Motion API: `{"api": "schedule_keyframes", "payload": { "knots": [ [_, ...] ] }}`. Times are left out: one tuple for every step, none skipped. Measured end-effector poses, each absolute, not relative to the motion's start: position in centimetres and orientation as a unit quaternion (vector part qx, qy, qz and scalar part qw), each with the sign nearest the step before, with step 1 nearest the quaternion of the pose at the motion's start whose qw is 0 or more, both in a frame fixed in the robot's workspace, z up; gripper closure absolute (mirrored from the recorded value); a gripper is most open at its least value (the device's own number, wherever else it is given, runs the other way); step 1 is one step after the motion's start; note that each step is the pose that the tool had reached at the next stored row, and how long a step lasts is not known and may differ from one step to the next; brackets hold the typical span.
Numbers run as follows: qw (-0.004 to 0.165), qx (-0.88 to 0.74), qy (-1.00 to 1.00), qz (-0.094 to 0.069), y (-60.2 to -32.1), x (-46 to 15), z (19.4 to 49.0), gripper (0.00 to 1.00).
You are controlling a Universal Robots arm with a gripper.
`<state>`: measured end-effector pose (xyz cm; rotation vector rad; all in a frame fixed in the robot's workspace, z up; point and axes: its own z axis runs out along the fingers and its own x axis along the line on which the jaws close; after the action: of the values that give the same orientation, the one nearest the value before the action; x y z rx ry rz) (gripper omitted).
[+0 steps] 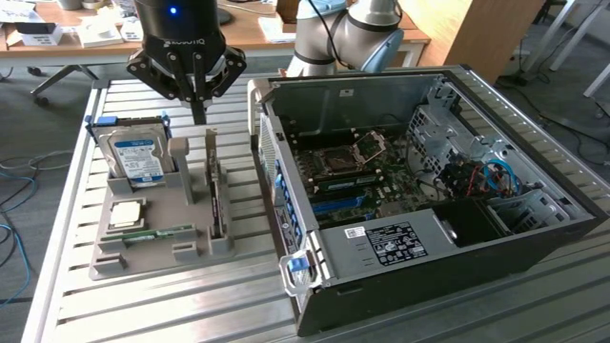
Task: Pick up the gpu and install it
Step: 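Pick up the gpu and move the gpu toward the slot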
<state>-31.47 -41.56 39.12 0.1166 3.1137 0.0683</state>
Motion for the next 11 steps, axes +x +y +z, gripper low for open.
{"api": "schedule_keyframes", "payload": {
  "knots": [
    [0.012,0.037,0.999,0.022,-41.56,-31.47,39.12,0.89],
    [0.012,0.037,0.999,0.022,-41.56,-31.47,39.12,0.89],
    [0.012,0.037,0.999,0.022,-41.56,-31.47,39.12,0.89],
    [0.013,0.037,0.999,0.022,-41.56,-31.47,39.12,0.89],
    [0.012,0.037,0.999,0.022,-41.56,-31.47,39.12,0.89],
    [0.012,0.037,0.999,0.022,-41.56,-31.47,39.12,0.89],
    [0.012,0.037,0.999,0.022,-41.56,-31.47,39.12,0.89],
    [0.012,0.037,0.999,0.022,-41.56,-31.47,39.12,0.89],
    [0.012,0.037,0.999,0.022,-41.56,-31.47,39.12,0.89],
    [0.012,0.037,0.999,0.022,-41.56,-31.47,39.12,0.89],
    [0.012,0.037,0.999,0.022,-41.56,-31.47,39.12,0.89]
  ]
}}
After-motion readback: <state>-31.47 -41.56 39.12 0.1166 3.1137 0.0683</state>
